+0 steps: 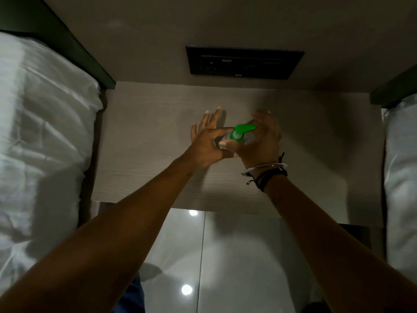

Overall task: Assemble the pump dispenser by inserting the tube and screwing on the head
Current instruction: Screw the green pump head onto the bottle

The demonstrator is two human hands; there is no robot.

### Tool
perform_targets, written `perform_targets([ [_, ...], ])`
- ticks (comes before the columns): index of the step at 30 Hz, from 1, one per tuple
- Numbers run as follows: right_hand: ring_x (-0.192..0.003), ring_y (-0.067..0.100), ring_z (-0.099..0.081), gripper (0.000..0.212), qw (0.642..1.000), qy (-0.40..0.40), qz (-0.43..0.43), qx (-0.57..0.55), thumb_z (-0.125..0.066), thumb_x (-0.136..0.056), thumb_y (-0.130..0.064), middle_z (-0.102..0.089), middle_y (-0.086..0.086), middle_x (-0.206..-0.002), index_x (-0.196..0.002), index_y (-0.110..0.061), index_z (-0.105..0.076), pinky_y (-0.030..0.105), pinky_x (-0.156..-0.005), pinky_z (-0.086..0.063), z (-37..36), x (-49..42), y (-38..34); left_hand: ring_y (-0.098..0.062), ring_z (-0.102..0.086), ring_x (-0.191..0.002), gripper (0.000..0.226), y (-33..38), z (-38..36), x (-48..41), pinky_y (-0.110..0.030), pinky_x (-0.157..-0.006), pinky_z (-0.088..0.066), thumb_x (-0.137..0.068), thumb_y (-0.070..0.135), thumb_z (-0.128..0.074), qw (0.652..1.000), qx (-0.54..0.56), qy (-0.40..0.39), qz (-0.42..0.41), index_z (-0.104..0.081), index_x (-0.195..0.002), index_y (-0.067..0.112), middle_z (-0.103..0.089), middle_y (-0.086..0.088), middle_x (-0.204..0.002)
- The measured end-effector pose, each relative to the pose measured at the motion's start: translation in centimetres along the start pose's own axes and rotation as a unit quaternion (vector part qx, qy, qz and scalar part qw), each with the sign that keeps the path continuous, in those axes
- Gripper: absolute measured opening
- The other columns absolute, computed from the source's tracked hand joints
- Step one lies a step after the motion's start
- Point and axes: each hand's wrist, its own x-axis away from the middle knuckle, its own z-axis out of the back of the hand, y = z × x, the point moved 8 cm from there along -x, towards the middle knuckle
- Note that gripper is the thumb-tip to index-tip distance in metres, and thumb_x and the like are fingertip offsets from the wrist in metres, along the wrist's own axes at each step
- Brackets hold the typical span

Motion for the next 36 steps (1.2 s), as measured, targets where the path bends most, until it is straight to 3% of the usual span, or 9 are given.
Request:
perform_targets([
  [3,-0.111,0.032,-0.053,0.067,0.998,-0.035,-0.034,0.033,-0.080,-0.044,-0.063,-0.056,0.014,-0.120,-0.089,-0.021,-0.056,0.056,-0.093,-0.046,-0.9,-0.1,0.8,-0.024,0.006,-0.145,0.049,-0.3,-0.4,0.0,-0.053,-0.108,0.009,-0.061,0.058,-0.057,1.000,-0.012,-0.002,0.017,-0.046,-0.109,0.060,-0.008,0.003,-0.159],
  [6,-0.132,0.029,-0.038,0.071,0.995,-0.097,-0.008,0.001,-0.081,-0.056,-0.051,-0.041,0.011,-0.144,-0.115,-0.023,-0.055,0.051,-0.110,-0.034,-1.6,-0.1,1.5,-0.025,0.007,-0.145,0.062,-0.2,-0.3,0.0,-0.054,-0.108,0.010,-0.057,0.059,-0.063,1.000,0.006,-0.010,0.016,-0.052,-0.117,0.050,-0.007,0.000,-0.160],
  [10,-0.131,0.029,-0.040,0.032,0.994,-0.093,0.031,-0.048,-0.083,-0.064,-0.020,-0.049,0.005,-0.140,-0.091,-0.020,-0.065,0.056,-0.108,-0.032,-1.4,-0.2,1.6,-0.024,0.007,-0.145,0.067,-0.1,-0.3,0.0,-0.054,-0.109,0.010,-0.050,0.070,-0.062,0.999,0.030,-0.006,0.015,-0.047,-0.113,0.055,-0.008,0.000,-0.159],
  [13,-0.113,0.030,-0.052,0.039,0.997,-0.050,0.024,-0.062,-0.086,-0.053,-0.033,-0.059,0.006,-0.119,-0.076,-0.028,-0.055,0.058,-0.095,-0.041,-0.9,-0.2,0.9,-0.023,0.007,-0.145,0.060,-0.3,-0.4,-0.1,-0.051,-0.109,0.010,-0.053,0.063,-0.061,0.999,0.028,0.000,0.022,-0.050,-0.112,0.053,-0.009,0.001,-0.159],
  [15,-0.107,0.034,-0.055,0.047,0.997,-0.035,0.020,-0.062,-0.084,-0.049,-0.042,-0.061,0.012,-0.112,-0.076,-0.037,-0.046,0.058,-0.091,-0.043,-0.9,-0.3,0.6,-0.025,0.006,-0.144,0.055,-0.4,-0.4,-0.2,-0.053,-0.109,0.009,-0.058,0.055,-0.061,1.000,0.022,0.005,0.017,-0.052,-0.112,0.051,-0.011,-0.001,-0.159],
  [18,-0.125,0.030,-0.046,0.046,0.997,-0.066,0.020,-0.023,-0.080,-0.050,-0.052,-0.053,0.011,-0.133,-0.083,-0.037,-0.053,0.056,-0.103,-0.038,-1.6,-0.4,0.9,-0.022,0.010,-0.143,0.062,-0.7,-0.5,-0.4,-0.053,-0.108,0.010,-0.056,0.064,-0.059,1.000,0.011,0.004,0.002,-0.055,-0.116,0.048,-0.009,0.000,-0.159],
  [22,-0.142,0.031,-0.024,0.044,0.994,-0.105,0.034,0.004,-0.080,-0.067,-0.038,-0.030,0.008,-0.155,-0.106,-0.024,-0.065,0.057,-0.114,-0.023,-2.0,-0.1,1.9,-0.020,0.012,-0.142,0.061,-0.7,-0.4,-0.5,-0.056,-0.108,0.010,-0.052,0.071,-0.062,1.000,0.014,0.013,-0.012,-0.049,-0.110,0.060,-0.009,0.002,-0.159],
  [31,-0.139,0.031,-0.030,0.030,0.997,-0.041,0.058,0.022,-0.076,-0.072,-0.032,-0.054,0.002,-0.136,-0.098,-0.019,-0.068,0.060,-0.107,-0.027,-0.6,0.7,0.7,-0.025,0.014,-0.144,0.057,-0.7,-0.6,-0.3,-0.054,-0.108,0.014,-0.062,0.050,-0.077,1.000,0.016,0.003,0.009,-0.057,-0.115,0.045,-0.005,0.000,-0.160],
  [36,-0.137,0.030,-0.034,0.062,0.982,-0.063,0.072,0.164,-0.064,-0.067,-0.068,-0.050,0.003,-0.141,-0.114,-0.027,-0.063,0.064,-0.107,-0.025,0.6,1.7,0.5,-0.025,0.010,-0.144,0.050,-0.4,-0.5,0.0,-0.051,-0.109,0.013,-0.069,0.040,-0.077,1.000,0.011,0.006,0.009,-0.057,-0.114,0.046,-0.008,-0.001,-0.159],
])
